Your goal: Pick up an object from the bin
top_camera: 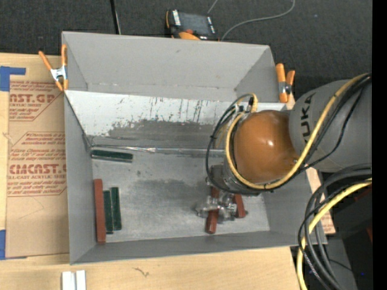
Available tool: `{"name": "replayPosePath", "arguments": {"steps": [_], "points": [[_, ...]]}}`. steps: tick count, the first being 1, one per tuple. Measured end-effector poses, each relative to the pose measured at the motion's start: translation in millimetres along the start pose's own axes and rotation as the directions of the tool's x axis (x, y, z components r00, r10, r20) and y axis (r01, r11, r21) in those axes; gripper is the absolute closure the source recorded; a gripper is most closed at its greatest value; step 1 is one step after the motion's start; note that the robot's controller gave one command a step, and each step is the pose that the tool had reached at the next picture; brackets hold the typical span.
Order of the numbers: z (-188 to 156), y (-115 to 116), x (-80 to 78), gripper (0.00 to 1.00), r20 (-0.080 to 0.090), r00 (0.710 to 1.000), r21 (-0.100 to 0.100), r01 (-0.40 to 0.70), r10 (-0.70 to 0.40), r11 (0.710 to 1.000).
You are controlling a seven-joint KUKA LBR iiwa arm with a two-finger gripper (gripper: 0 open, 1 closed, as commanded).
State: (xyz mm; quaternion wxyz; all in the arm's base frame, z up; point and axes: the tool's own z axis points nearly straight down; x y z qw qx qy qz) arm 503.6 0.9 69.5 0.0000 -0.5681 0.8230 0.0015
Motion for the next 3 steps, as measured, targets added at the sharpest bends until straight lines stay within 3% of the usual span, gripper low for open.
{"name": "replayPosePath", "arguments": {"steps": [1,2,3], "points": [[0,0,0.0,0.00,0.000,1.000,0.000,0.000,0.000,1.000],[0,0,0.0,1.00,0.000,1.000,0.001,0.000,0.000,1.000],[-166,-3,18.6,1.00,0.001,0.999,0.010,0.047,-0.047,0.999]]}}
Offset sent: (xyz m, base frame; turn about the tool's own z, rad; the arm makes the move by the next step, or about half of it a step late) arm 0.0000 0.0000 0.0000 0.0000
